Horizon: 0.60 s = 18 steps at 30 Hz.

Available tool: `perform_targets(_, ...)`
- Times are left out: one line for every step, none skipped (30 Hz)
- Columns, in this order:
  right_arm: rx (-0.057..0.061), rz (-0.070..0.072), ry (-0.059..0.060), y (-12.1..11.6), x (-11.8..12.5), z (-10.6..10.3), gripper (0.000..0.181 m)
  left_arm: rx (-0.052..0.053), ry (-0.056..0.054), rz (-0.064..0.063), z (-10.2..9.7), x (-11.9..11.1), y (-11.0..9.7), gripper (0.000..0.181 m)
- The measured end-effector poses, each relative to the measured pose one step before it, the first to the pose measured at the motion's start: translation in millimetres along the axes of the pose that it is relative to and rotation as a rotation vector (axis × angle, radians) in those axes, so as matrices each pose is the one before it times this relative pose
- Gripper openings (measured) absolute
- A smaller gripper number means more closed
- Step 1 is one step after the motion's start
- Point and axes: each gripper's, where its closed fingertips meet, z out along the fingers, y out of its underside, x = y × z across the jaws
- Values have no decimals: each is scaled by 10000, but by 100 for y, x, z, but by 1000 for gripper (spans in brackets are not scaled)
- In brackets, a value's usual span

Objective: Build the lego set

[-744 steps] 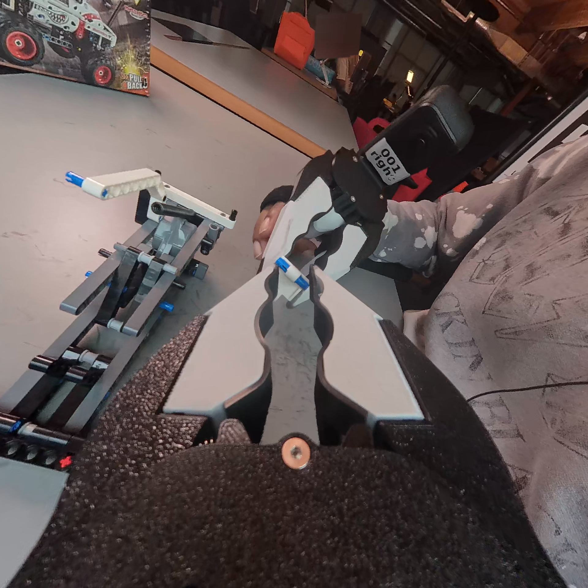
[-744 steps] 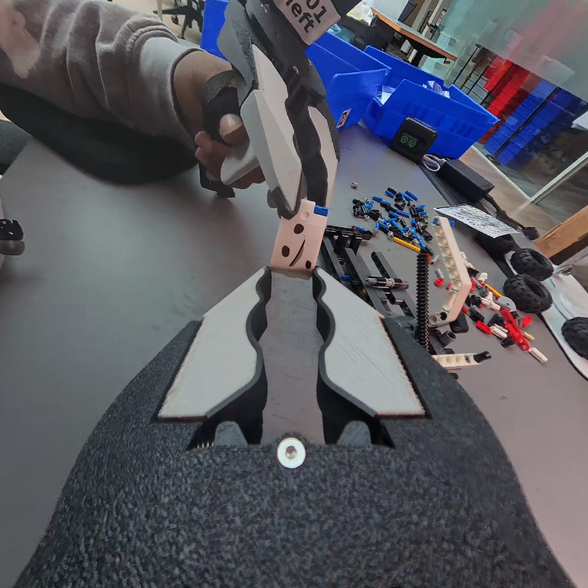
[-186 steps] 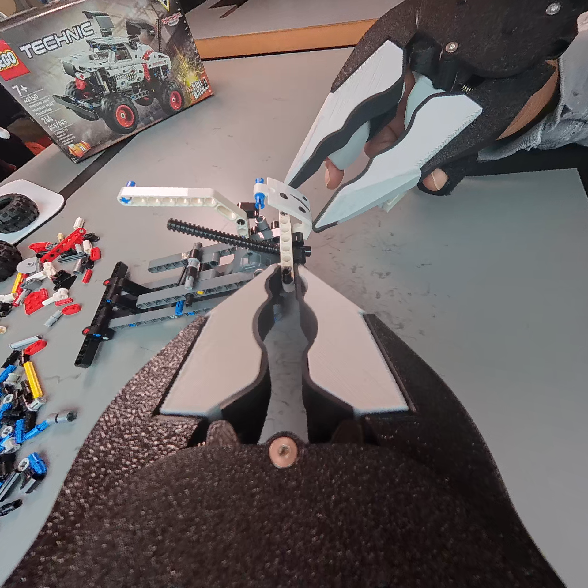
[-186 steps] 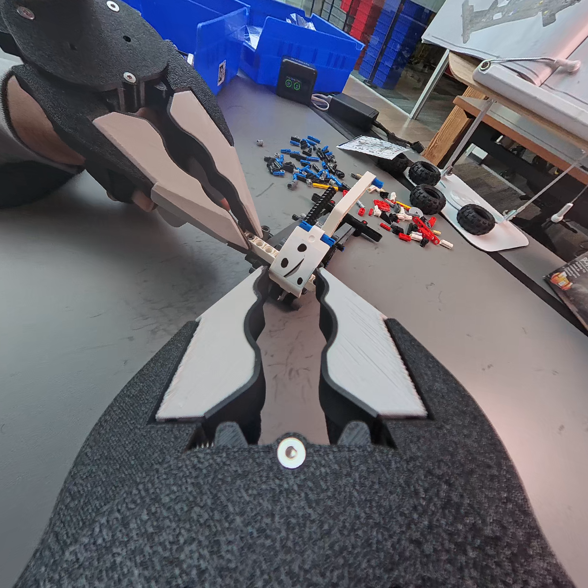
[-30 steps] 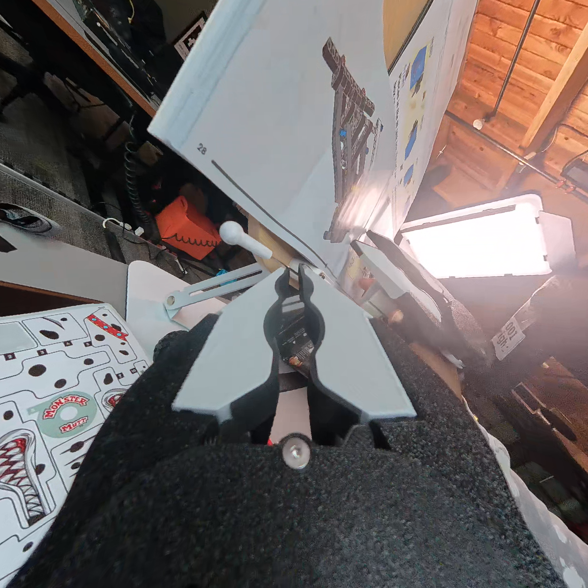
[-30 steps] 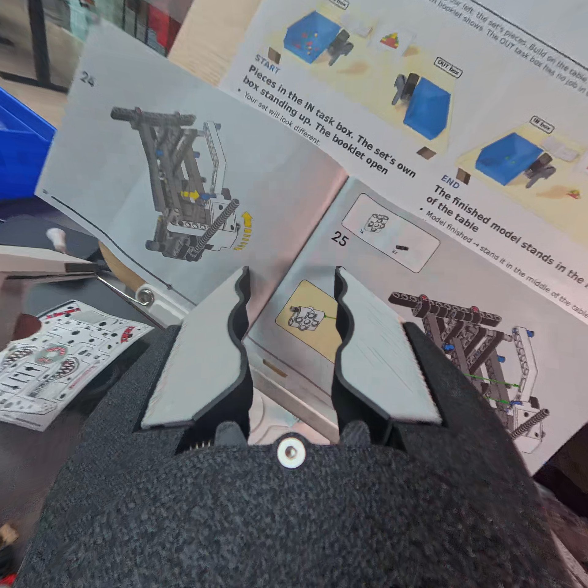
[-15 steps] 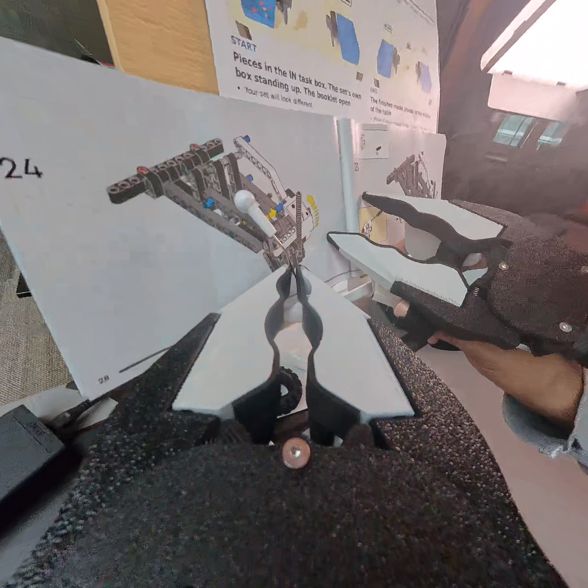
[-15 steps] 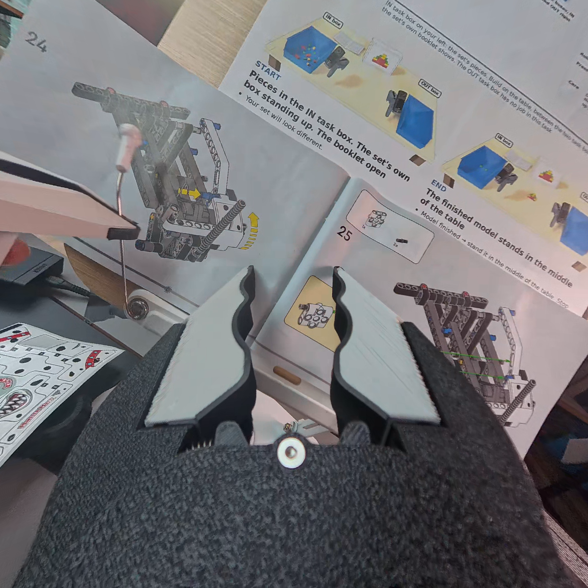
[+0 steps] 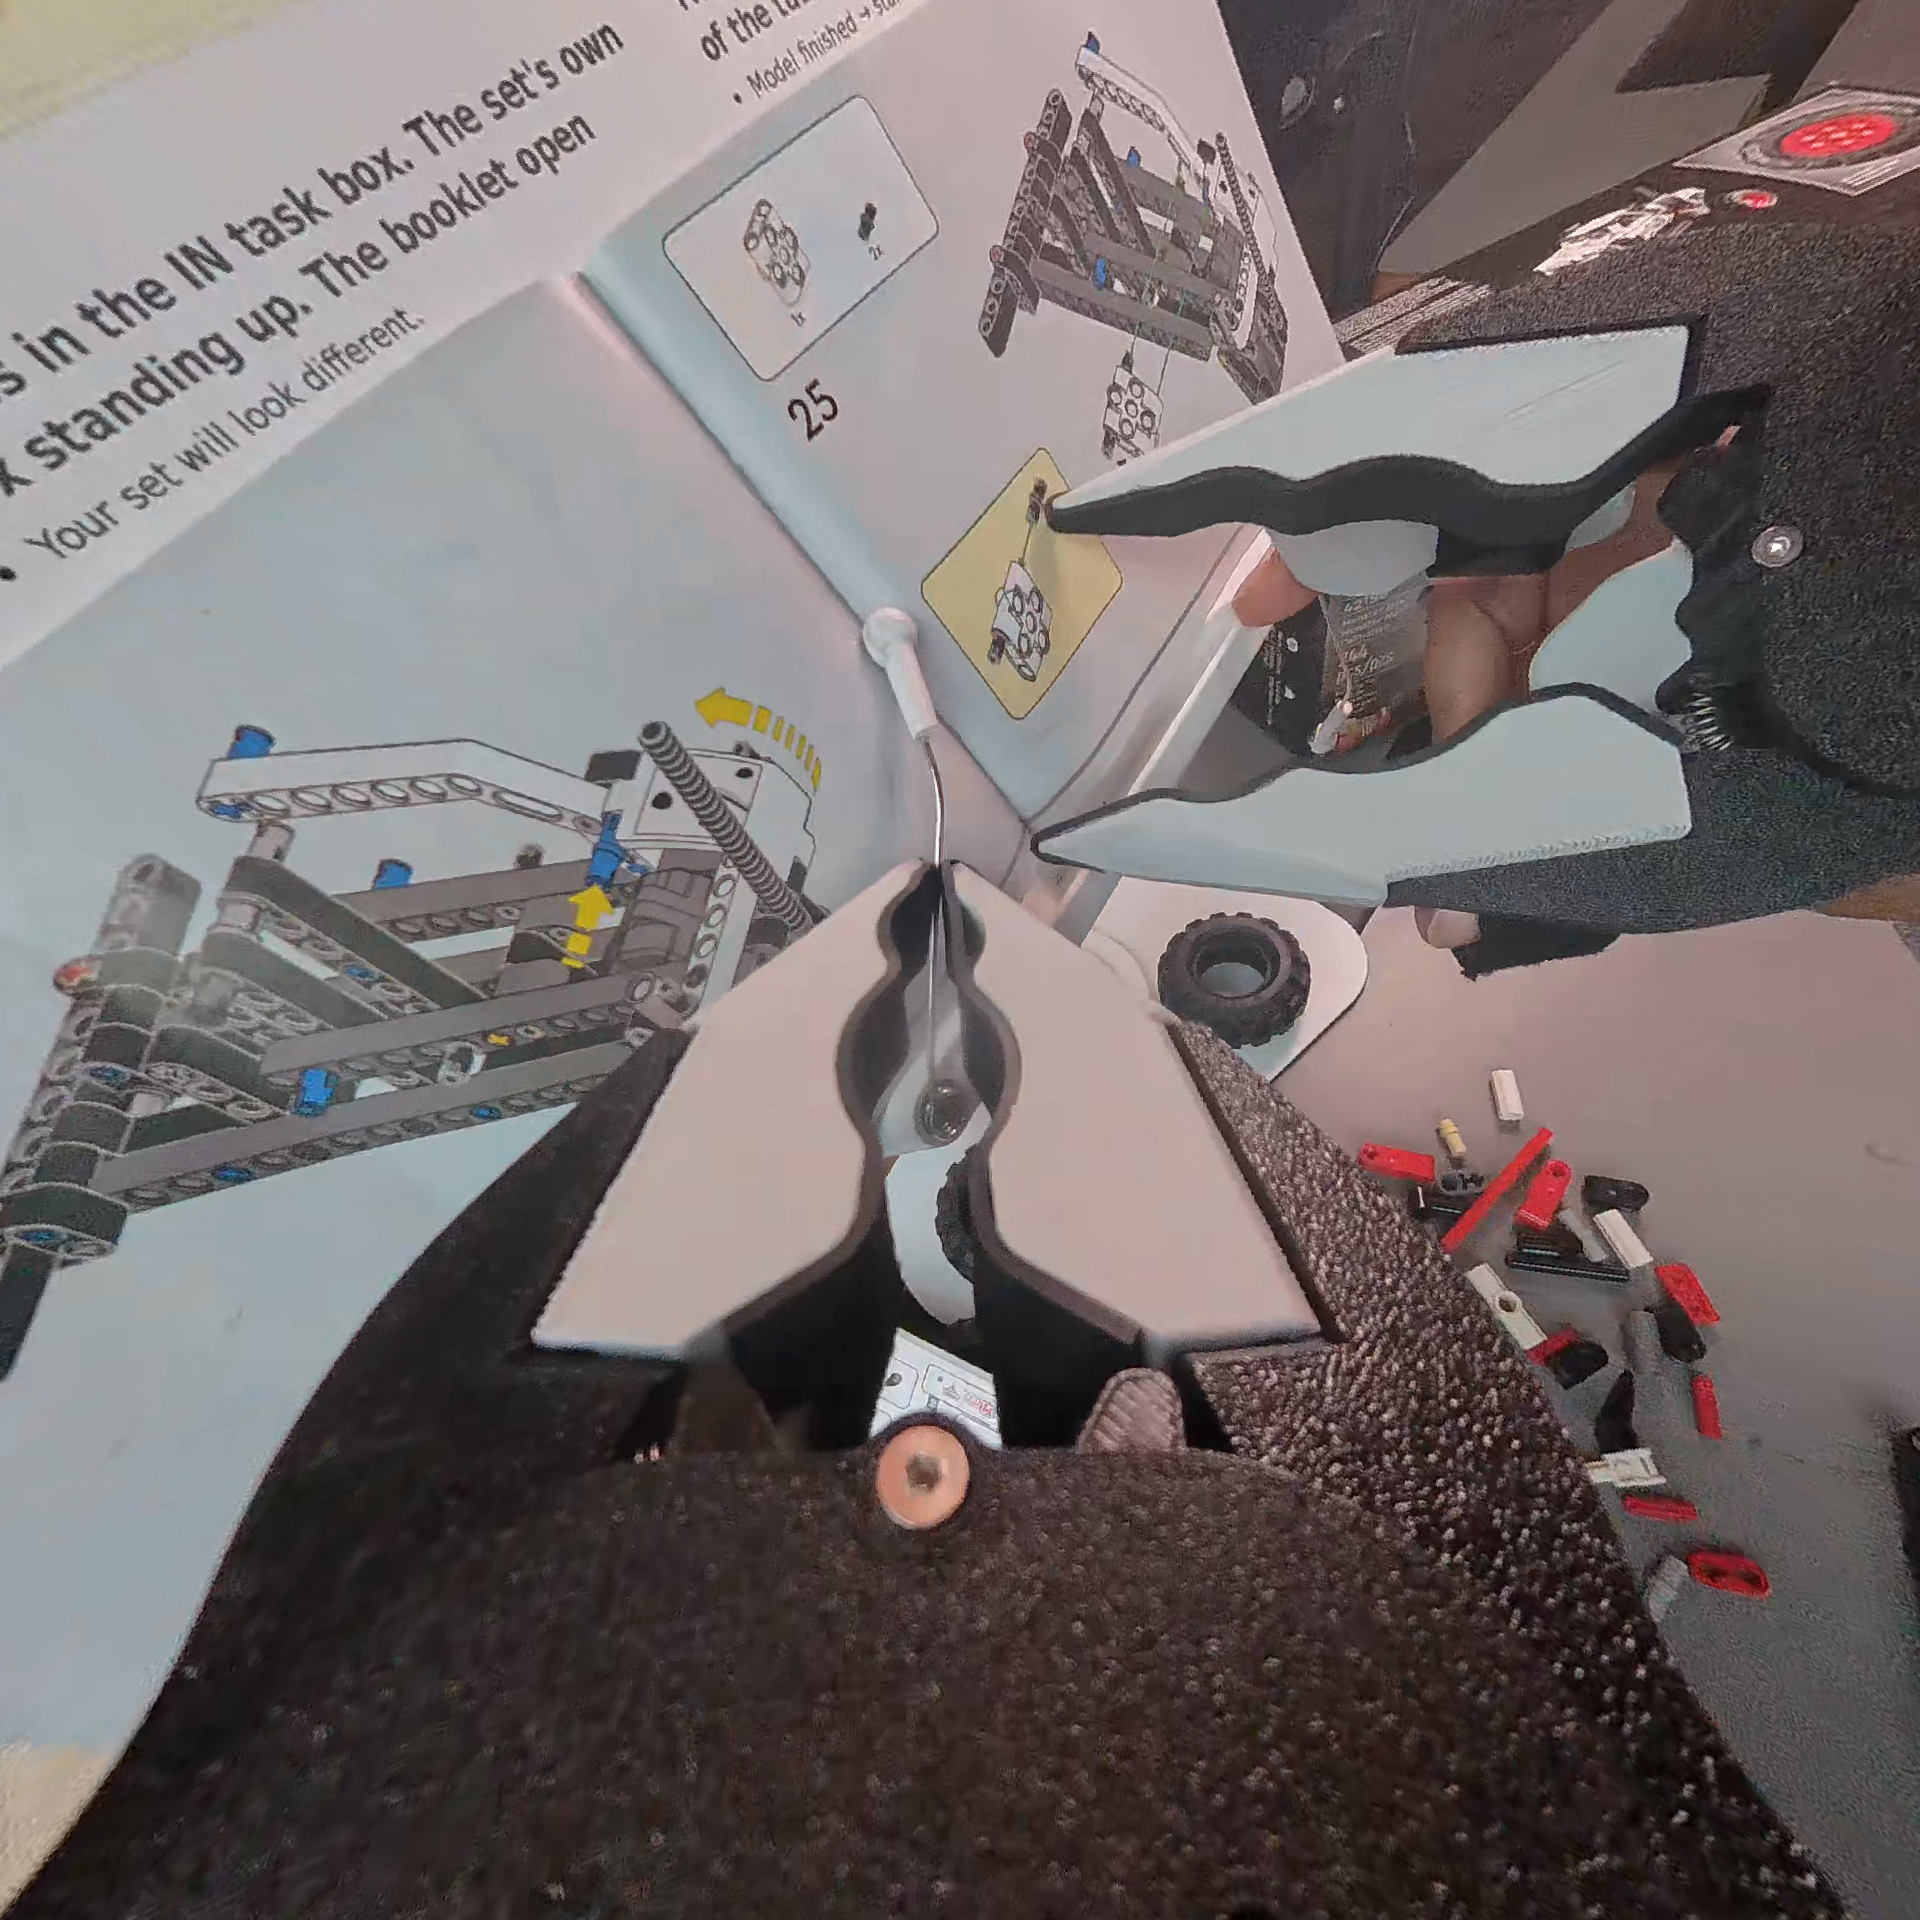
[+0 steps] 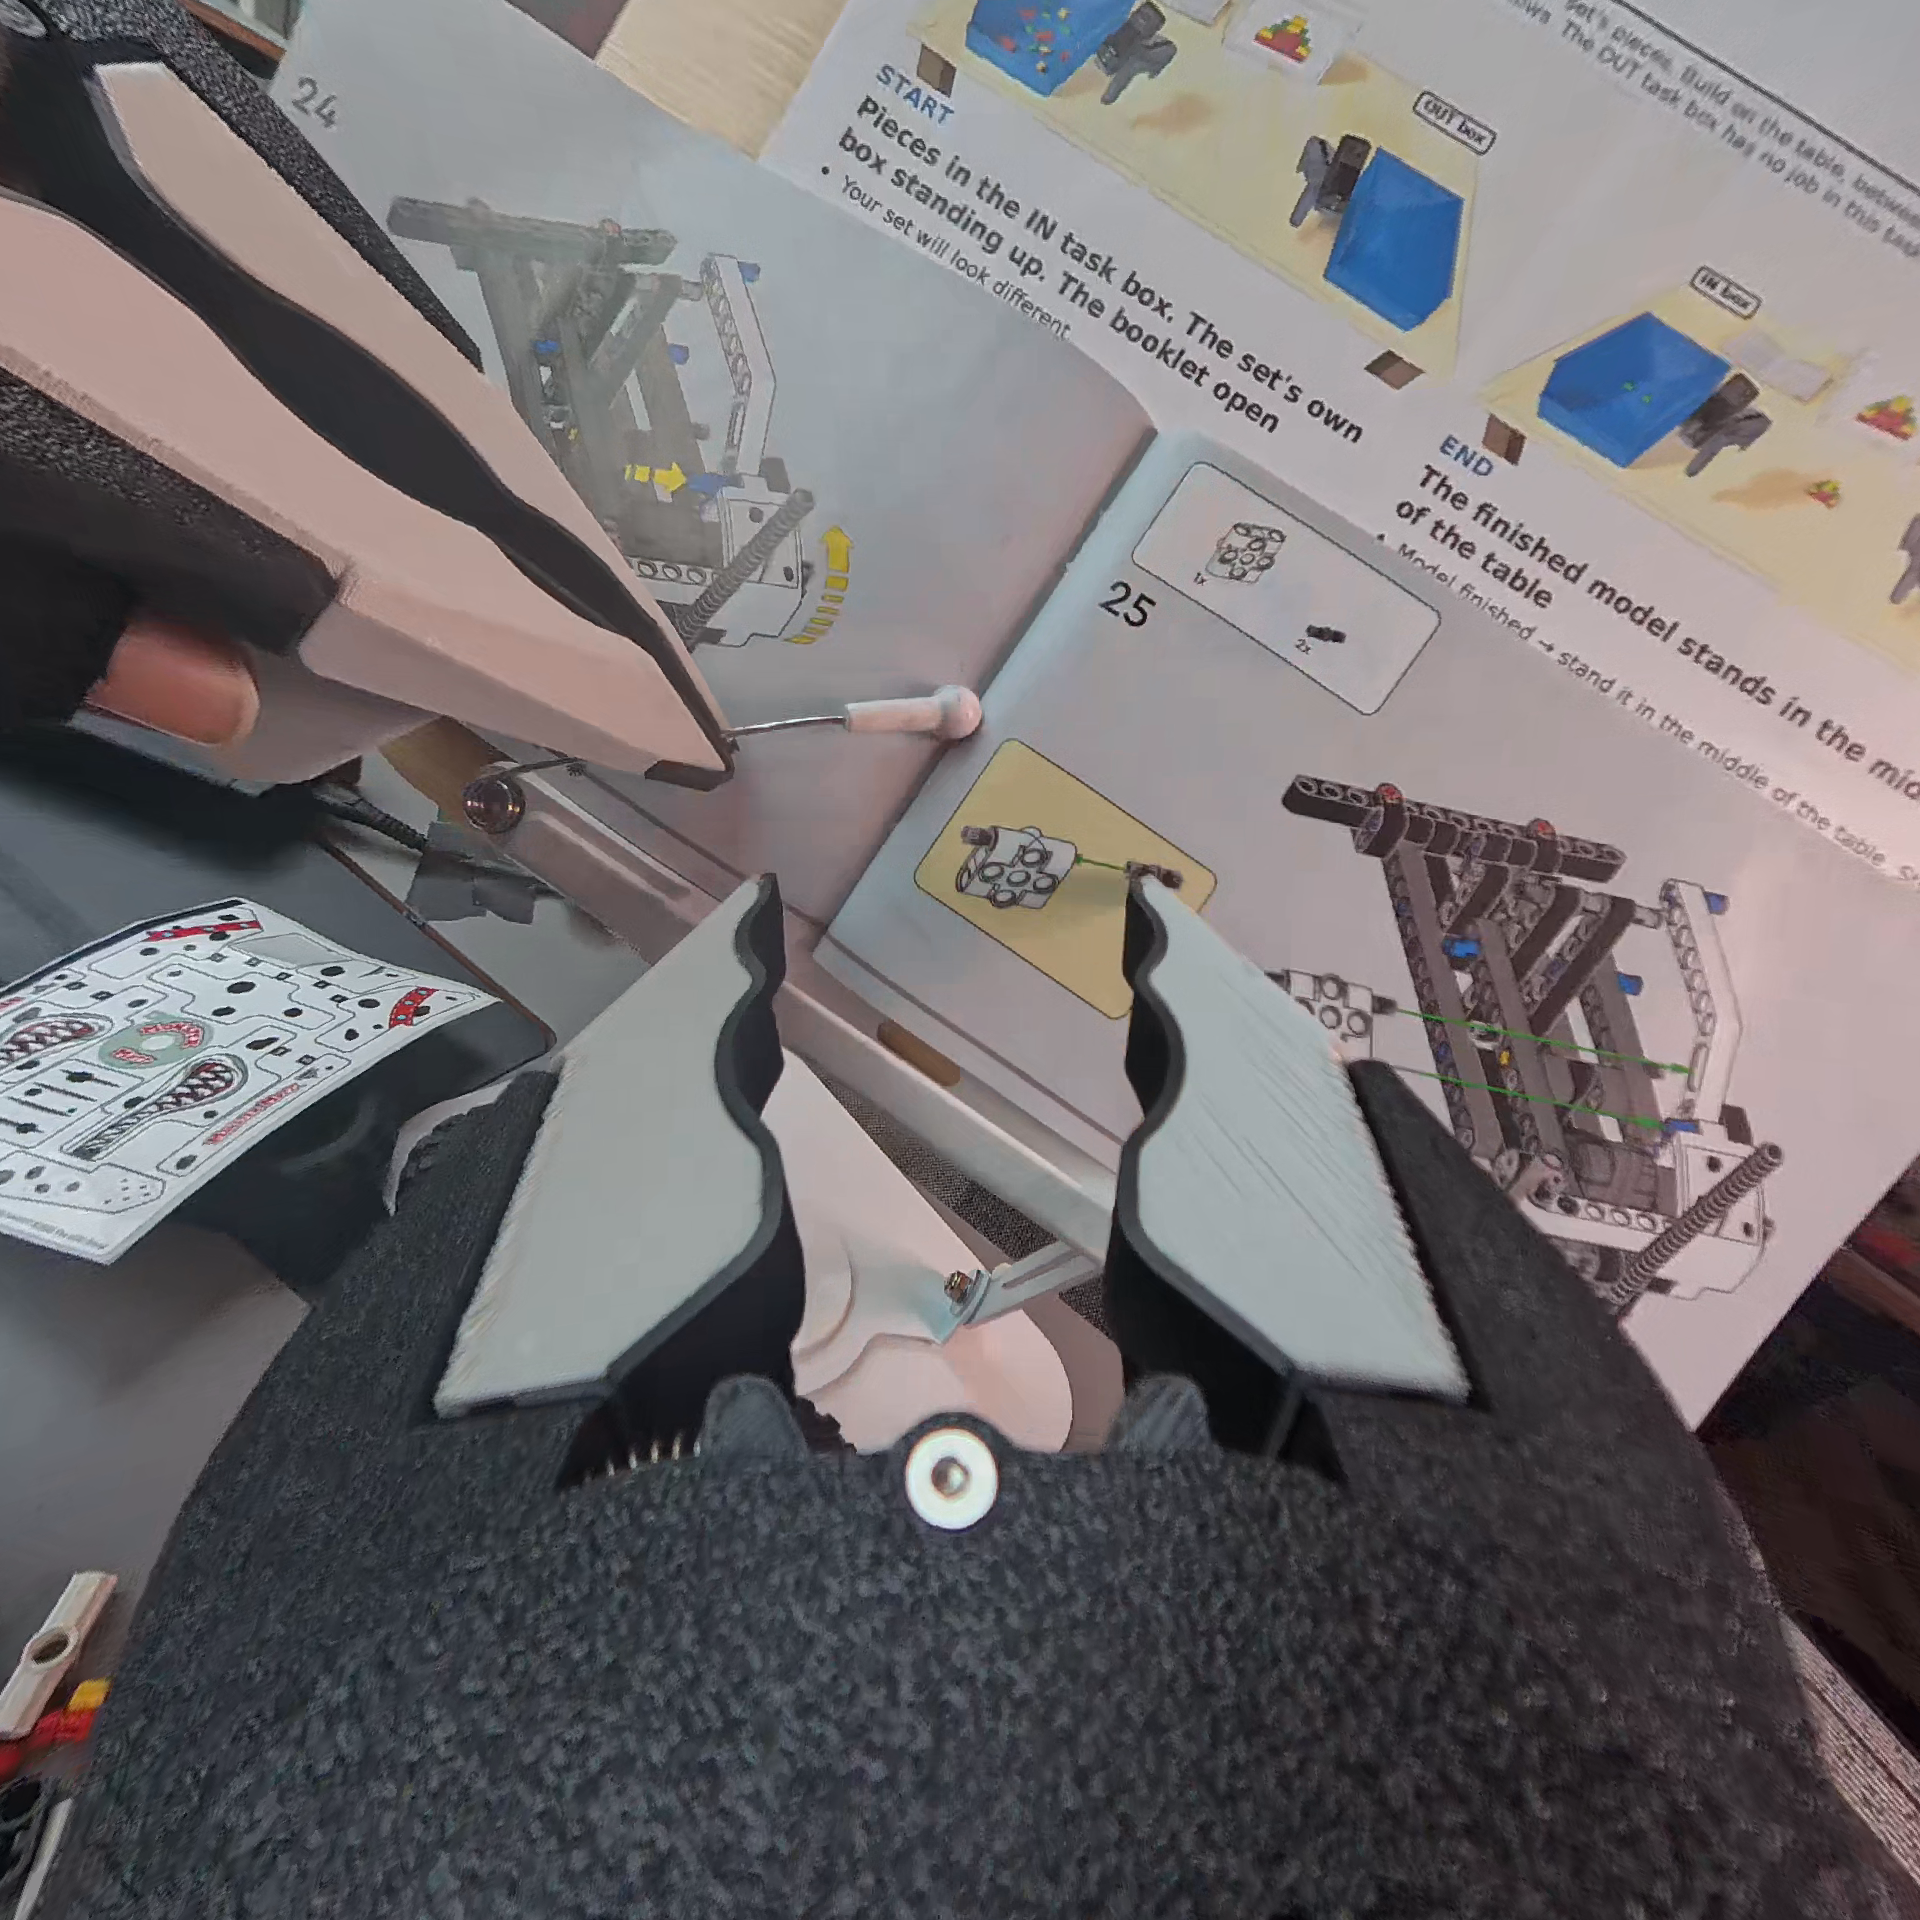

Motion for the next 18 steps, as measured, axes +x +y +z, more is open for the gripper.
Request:
perform_targets(40, 50, -23, 177, 183, -158, 65, 78, 52, -177, 35, 65, -8, 3)
perform_targets(20, -48, 48, 128, 237, -131, 64, 78, 39, -119, 24, 8, -6, 3)
perform_targets(-50, -43, 31, 141, 162, -57, 64, 47, 38, -54, 13, 13, 7, 3)
perform_targets(-22, 6, -32, 46, 19, -43, 64, 2, 58, -42, 5, 43, 24, 3)
perform_targets(-15, 31, -45, -23, -39, -23, 65, -33, 28, -24, -1, 26, 12, 3)
perform_targets(-57, 8, -26, 35, -38, 20, 65, -42, -12, -9, -9, -3, 5, 3)
perform_targets(-44, -12, -31, 11, -64, 6, 66, -46, -12, -56, -17, 13, 17, 3)
perform_targets(-9, 4, -52, -16, -108, -35, 66, -20, 40, -138, -60, 81, 8, 5)
perform_targets(-15, 33, -54, 10, -105, -103, 66, 51, 190, -259, -104, 269, -37, 12)
perform_targets(3, 60, -61, 10, -96, -179, 66, 117, 203, -355, -151, 296, -60, 19)
perform_targets(34, 85, -80, -11, -92, -314, 66, 225, 69, -313, -257, 142, -115, 22)
perform_targets(50, 142, -96, -9, -77, -453, 66, 312, -83, -226, -371, -52, -176, 21)
perform_targets(63, 259, -114, 1, -67, -607, 66, 336, -171, -221, -444, -189, -202, 19)
perform_targets(89, 404, -166, -33, -100, -734, 66, 285, -162, -242, -448, -211, -142, 18)
perform_targets(97, 487, -196, -34, -130, -827, 66, 230, -106, -226, -421, -124, -75, 19)
perform_targets(73, 459, -174, 6, -114, -878, 66, 174, -112, -172, -396, -92, 21, 19)
perform_targets(57, 360, -89, 62, 7, -887, 66, 118, -142, -99, -334, -86, 127, 20)
perform_targets(57, 289, -40, 90, 87, -889, 65, 75, -136, -85, -287, -21, 217, 20)
